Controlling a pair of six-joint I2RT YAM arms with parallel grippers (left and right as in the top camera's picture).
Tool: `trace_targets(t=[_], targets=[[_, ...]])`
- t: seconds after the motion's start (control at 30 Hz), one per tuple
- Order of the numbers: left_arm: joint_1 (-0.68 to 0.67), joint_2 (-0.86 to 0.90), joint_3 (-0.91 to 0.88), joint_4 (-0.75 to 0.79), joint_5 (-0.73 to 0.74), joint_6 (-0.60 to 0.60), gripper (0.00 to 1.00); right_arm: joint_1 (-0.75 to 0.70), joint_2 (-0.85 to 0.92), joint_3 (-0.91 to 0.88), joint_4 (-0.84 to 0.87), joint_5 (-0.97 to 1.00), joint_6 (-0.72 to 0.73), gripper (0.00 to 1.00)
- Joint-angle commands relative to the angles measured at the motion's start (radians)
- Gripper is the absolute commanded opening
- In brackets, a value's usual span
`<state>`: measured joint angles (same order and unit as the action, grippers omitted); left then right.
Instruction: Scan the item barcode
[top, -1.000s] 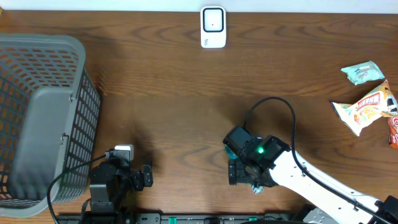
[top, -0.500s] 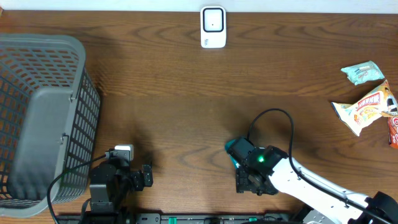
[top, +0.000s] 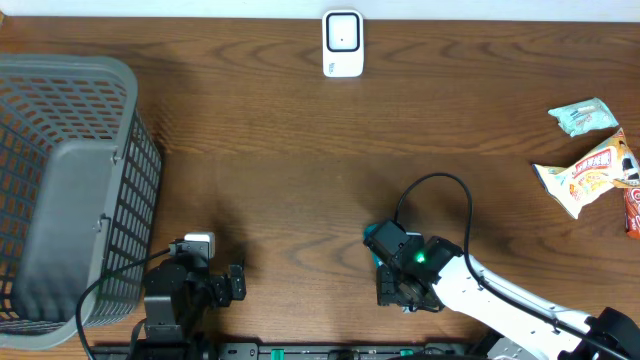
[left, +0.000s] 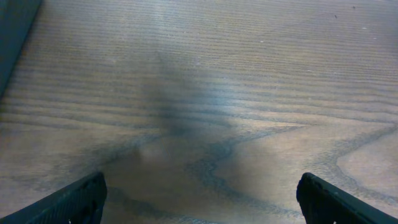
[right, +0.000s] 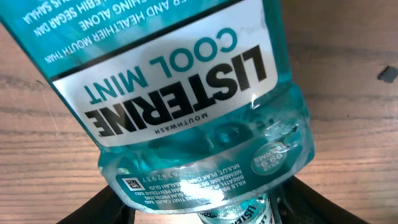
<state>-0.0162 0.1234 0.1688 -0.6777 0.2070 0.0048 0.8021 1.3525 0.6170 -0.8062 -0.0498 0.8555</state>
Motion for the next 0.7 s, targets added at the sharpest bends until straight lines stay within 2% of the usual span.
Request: trace_targets(t=[0.0,0.3,0.5,0.67], targets=[[0.000,-0.002,-0.005,-0.012,0.002,0.010,0.98,0.004,-0.006,-0.016,0.037,0.045,0.004,0.59],[0.000,-0.002,-0.005,-0.011,0.002,0.010,0.98,0.002,-0.006,-0.016,0.235,0.113,-0.027,0.63],[0.000,-0.002,-0.005,-0.011,0.002,0.010,0.98,-0.007,-0.006,-0.016,0.247,0.122,-0.098,0.68],[0.000,-0.002,-0.005,-0.011,0.002,0.010,0.98,-0.008,-0.006,-0.016,0.163,0.119,-0.098,0.84]])
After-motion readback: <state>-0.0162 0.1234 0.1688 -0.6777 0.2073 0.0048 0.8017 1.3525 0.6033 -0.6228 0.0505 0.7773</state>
